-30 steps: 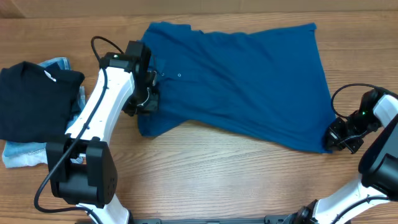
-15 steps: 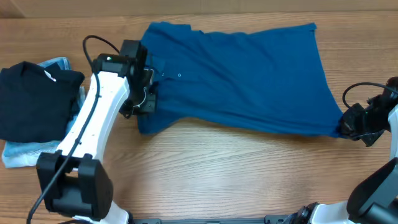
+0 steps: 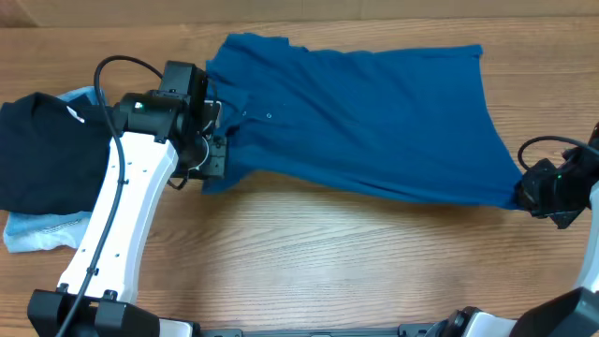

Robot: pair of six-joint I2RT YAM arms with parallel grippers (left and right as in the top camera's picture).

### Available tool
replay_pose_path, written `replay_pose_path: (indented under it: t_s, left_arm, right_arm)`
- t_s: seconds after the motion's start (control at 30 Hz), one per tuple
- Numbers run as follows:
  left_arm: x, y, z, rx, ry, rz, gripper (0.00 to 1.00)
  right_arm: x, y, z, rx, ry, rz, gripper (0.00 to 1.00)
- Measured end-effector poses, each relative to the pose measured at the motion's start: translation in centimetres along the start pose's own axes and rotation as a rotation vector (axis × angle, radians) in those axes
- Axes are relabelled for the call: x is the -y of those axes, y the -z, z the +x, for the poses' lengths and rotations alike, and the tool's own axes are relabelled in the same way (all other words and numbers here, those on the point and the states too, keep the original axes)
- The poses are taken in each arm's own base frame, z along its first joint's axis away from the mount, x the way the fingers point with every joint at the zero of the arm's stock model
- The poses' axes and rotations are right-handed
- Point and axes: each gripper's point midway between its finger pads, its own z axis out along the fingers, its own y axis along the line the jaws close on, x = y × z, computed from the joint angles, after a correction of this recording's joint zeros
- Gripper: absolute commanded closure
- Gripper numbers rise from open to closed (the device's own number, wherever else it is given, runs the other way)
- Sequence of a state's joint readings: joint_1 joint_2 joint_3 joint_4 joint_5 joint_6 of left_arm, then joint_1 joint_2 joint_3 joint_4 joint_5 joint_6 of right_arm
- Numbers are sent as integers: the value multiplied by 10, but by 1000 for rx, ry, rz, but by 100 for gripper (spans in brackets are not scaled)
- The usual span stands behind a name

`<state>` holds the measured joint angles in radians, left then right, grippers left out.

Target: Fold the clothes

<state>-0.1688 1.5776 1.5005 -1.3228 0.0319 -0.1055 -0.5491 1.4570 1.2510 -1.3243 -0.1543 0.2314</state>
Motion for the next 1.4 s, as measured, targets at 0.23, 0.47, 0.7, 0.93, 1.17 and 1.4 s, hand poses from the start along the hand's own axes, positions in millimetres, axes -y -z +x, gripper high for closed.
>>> replay_pose_path:
  t_s: [0.23,0.47,0.7,0.93,1.17,1.4]
  left_arm:
    - [-7,4,-45,187,13,-51,96]
    - [-12,-40,-61,123,25,-83,96]
    - [-9,-44,-89,218,28,-72,96]
    - [-9,-75,-94,174,34,-77,96]
    - [-14,-120,-90,80,40,-103,96]
    - [-22,-117,-103,141,63,-155,96]
  right_arm:
    - [-11,-15,-6,-17,40,2,96]
    - [-31,-61,-22,-62,98,12,96]
    - [-49,-63,-60,90,127,-51,96]
    - [-69,-90,-75,107,168,-83,96]
    - [-93,-104,-87,163,226,-106,96]
    - [-91,-101,-104,237,206,-80,96]
